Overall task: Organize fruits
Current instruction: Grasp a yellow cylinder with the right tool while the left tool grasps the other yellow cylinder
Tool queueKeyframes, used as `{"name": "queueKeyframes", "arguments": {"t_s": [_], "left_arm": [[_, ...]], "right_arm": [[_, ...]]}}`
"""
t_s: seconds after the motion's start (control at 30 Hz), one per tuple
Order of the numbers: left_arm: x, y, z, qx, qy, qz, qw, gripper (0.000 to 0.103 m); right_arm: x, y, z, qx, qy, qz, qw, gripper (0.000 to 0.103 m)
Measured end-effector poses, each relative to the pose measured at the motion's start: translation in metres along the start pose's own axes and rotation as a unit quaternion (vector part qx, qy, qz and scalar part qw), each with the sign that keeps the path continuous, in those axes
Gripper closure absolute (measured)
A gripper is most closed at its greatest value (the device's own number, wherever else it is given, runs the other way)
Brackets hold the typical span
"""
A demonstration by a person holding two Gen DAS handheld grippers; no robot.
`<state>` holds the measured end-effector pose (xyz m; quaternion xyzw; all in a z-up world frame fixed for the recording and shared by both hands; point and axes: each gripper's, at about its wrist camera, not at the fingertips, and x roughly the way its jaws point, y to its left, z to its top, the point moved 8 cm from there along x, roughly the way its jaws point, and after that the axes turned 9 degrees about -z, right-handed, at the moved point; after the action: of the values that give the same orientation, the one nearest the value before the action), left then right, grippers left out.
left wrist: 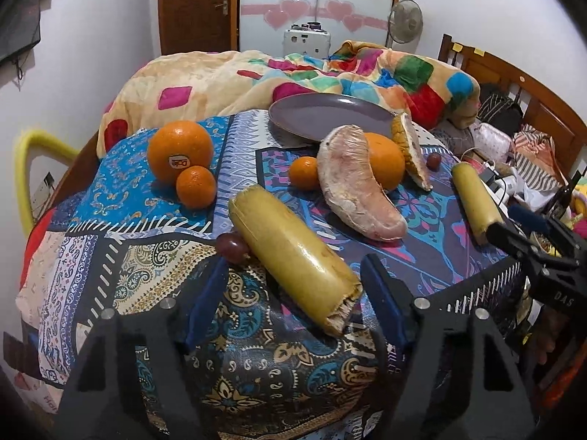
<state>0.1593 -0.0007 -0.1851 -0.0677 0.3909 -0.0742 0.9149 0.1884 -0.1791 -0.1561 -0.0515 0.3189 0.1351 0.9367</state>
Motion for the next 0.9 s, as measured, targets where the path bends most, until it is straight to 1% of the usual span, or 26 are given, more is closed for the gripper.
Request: {"name": "queueKeyframes", "arguments": {"t_s": [0.07, 0.1, 0.17, 0.2, 0.23, 0.27, 0.3, 0.37, 0.53, 0.57, 0.67, 0.77, 0.9], "left_arm": [[0.007, -0.002, -0.002, -0.014, 0.016, -0.013, 0.9997, 0.031], [0.014, -0.003, -0.003, -0.03, 0.028, -0.027, 0.9988, 0.032], [0.022, -0.003, -0.005, -0.046, 0.04, -0.041, 0.9973, 0.034], [0.023, -0.004, -0.004, -0.044, 0.037, -0.036, 0.9977, 0.034], [0.023, -0.006, -0.003, -0.039, 0.035, -0.034, 0.998, 0.039], [0.022, -0.007, -0.003, -0.036, 0.035, -0.039, 0.998, 0.047], [0.021, -0.009, -0.004, -0.033, 0.036, -0.048, 0.9977, 0.048], [0.019, -0.009, -0.004, -0.029, 0.038, -0.049, 0.9977, 0.051], [0.007, -0.005, -0.01, -0.007, 0.046, -0.058, 0.9972, 0.059], [0.006, -0.003, -0.012, -0.005, 0.047, -0.059, 0.9972, 0.061], [-0.002, 0.001, -0.017, 0.0, 0.055, -0.068, 0.9961, 0.064], [-0.006, 0.004, -0.02, 0.007, 0.068, -0.071, 0.9951, 0.065], [-0.004, 0.003, -0.016, 0.018, 0.092, -0.068, 0.9933, 0.065]], "right_arm": [[0.009, 0.004, 0.004, 0.005, 0.003, -0.002, 1.0, 0.025], [0.014, 0.005, 0.005, 0.011, 0.008, 0.001, 1.0, 0.025], [0.027, 0.006, 0.005, 0.021, 0.024, 0.001, 0.999, 0.025], [0.031, 0.004, 0.004, 0.025, 0.03, -0.002, 0.999, 0.025], [0.032, 0.002, 0.002, 0.029, 0.032, -0.003, 0.999, 0.026], [0.035, -0.001, 0.001, 0.033, 0.037, -0.003, 0.999, 0.03], [0.037, -0.005, -0.001, 0.038, 0.043, -0.002, 0.998, 0.037], [0.038, -0.009, -0.003, 0.039, 0.05, 0.004, 0.998, 0.043], [0.031, -0.01, -0.006, 0.012, 0.057, 0.016, 0.998, 0.051], [0.029, -0.01, -0.007, 0.005, 0.059, 0.019, 0.998, 0.054], [0.025, -0.009, -0.009, -0.015, 0.068, 0.023, 0.997, 0.062], [0.02, -0.011, -0.012, -0.036, 0.078, 0.022, 0.996, 0.067], [0.017, -0.014, -0.015, -0.051, 0.096, 0.025, 0.994, 0.068]]}}
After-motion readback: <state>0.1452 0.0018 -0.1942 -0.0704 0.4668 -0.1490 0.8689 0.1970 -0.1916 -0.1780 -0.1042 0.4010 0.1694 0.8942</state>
